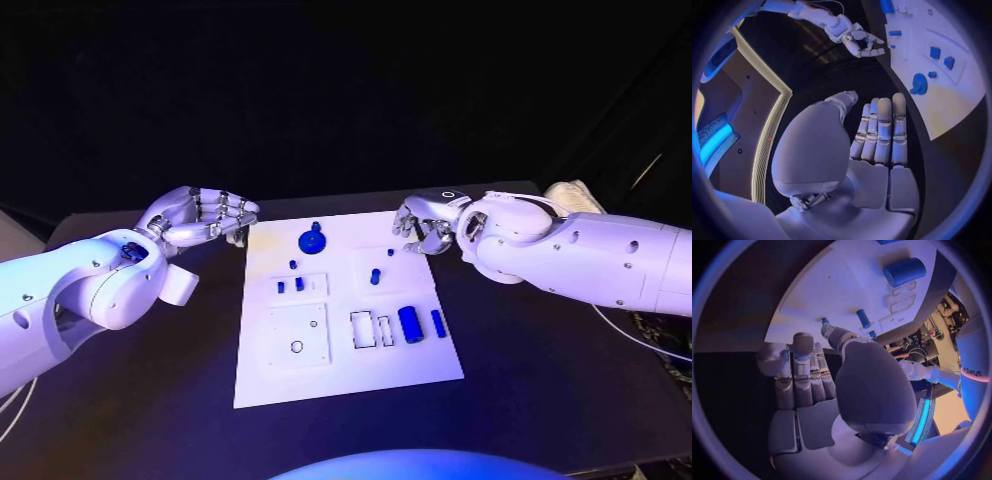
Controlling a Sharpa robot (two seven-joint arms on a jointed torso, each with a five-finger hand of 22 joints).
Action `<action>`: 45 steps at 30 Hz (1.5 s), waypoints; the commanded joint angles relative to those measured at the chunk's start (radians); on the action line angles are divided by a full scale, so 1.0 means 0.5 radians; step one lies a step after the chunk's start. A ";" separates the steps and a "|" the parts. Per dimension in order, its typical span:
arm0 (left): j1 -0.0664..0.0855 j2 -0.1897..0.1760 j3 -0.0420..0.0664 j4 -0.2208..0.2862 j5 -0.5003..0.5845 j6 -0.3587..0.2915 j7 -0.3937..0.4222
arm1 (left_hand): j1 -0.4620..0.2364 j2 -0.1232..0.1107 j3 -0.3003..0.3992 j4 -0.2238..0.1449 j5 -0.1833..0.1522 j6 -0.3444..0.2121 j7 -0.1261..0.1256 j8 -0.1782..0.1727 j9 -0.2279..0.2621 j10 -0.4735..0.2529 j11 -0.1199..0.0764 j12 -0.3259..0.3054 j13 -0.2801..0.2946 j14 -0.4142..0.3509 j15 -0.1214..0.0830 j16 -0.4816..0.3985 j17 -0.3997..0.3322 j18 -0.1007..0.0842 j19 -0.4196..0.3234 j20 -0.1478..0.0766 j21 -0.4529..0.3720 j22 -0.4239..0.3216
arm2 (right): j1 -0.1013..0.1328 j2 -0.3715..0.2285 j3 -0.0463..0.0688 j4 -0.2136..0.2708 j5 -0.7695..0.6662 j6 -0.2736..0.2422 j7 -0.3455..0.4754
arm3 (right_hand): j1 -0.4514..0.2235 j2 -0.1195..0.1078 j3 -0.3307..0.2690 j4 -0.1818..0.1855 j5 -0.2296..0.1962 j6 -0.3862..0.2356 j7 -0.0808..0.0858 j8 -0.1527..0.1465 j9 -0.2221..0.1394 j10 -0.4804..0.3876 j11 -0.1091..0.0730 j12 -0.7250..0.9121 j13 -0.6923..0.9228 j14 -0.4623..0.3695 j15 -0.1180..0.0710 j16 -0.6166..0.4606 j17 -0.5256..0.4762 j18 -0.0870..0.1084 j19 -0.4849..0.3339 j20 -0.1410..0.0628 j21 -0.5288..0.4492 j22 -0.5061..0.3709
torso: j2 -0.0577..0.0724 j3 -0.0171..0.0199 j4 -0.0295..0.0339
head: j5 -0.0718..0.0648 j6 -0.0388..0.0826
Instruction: Assemble the parts on the task board
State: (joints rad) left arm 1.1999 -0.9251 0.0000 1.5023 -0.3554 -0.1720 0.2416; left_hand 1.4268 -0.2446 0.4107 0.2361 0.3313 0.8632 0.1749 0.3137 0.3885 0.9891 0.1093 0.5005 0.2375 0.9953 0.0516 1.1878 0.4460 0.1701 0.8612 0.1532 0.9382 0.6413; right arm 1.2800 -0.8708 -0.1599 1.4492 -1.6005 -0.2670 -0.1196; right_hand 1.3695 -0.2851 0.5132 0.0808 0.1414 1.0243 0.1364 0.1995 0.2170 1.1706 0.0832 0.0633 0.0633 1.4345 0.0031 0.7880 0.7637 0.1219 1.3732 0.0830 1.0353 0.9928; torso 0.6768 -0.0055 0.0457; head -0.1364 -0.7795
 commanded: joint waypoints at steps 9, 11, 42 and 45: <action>0.000 -0.037 0.001 0.077 0.281 0.036 0.163 | -0.004 -0.003 -0.037 0.030 -0.013 0.014 -0.001 0.024 -0.010 -0.093 0.012 -0.019 -0.009 -0.002 -0.003 -0.032 -0.007 0.026 0.032 -0.001 -0.045 -0.032 | -0.035 0.060 -0.003 -0.008 -0.224 -0.009 -0.055 | -0.015 0.011 -0.011 -0.009 0.029 -0.006 -0.003 -0.016 0.010 -0.008 -0.005 0.003 0.002 0.057 -0.009 0.233 0.189 -0.055 0.065 0.001 0.218 0.233 | 0.002 0.0042 -0.003 | 0.016 -0.005; 0.000 -0.040 0.001 0.082 0.285 0.031 0.166 | -0.004 -0.003 -0.037 0.030 -0.013 0.014 -0.001 0.024 -0.010 -0.093 0.012 -0.019 -0.009 -0.002 -0.003 -0.032 -0.007 0.026 0.032 -0.001 -0.045 -0.032 | -0.044 0.076 -0.003 -0.016 -0.225 -0.019 -0.060 | -0.019 0.013 0.000 -0.008 0.032 0.000 -0.001 -0.016 0.014 -0.002 -0.004 0.004 0.002 0.067 -0.008 0.304 0.246 -0.065 0.081 0.002 0.279 0.299 | 0.003 0.0043 -0.001 | 0.018 -0.006; 0.001 -0.040 0.001 0.085 0.293 0.012 0.133 | 0.020 0.008 -0.032 0.026 -0.011 0.004 0.004 0.022 -0.016 -0.089 0.013 -0.019 -0.012 -0.001 -0.002 -0.039 -0.008 0.027 0.041 0.000 -0.054 -0.039 | -0.119 0.236 -0.007 -0.195 -0.218 0.117 -0.110 | -0.054 0.096 0.223 -0.006 -0.019 0.091 -0.018 0.034 0.075 0.111 -0.023 0.013 0.007 0.095 -0.022 0.668 0.515 -0.115 0.152 0.000 0.575 0.624 | 0.004 0.0075 -0.002 | 0.051 -0.027; 0.001 -0.040 0.001 0.084 0.272 0.025 0.119 | 0.035 0.016 -0.027 0.022 -0.010 0.001 0.006 0.022 -0.019 -0.089 0.014 -0.020 -0.015 0.003 -0.002 -0.040 -0.008 0.028 0.049 -0.001 -0.055 -0.041 | -0.122 0.237 -0.007 -0.193 -0.224 0.150 -0.120 | -0.028 0.126 0.279 -0.053 -0.065 0.133 -0.032 0.069 0.107 0.178 -0.042 0.022 0.015 0.095 -0.037 0.710 0.545 -0.125 0.167 -0.010 0.624 0.680 | 0.003 0.0069 -0.002 | 0.050 -0.031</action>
State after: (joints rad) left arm 1.1997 -0.9465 -0.0002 1.5432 -0.2155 -0.1692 0.3021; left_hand 1.4373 -0.2341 0.3974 0.2496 0.3313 0.8650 0.1732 0.3219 0.3790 0.9471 0.1145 0.4954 0.2303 0.9955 0.0515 1.1713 0.4429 0.1699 0.8894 0.1519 0.9159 0.6225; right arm 1.2278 -0.7522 -0.1580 1.3560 -1.6993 -0.2579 -0.1654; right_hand 1.3483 -0.2358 0.6490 0.0562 0.1103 1.0876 0.1204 0.2325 0.2692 1.2536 0.0654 0.0700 0.0650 1.4650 -0.0092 1.1415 1.0350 0.0767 1.4513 0.0765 1.3453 1.3081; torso 0.6785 -0.0014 0.0445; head -0.1104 -0.7940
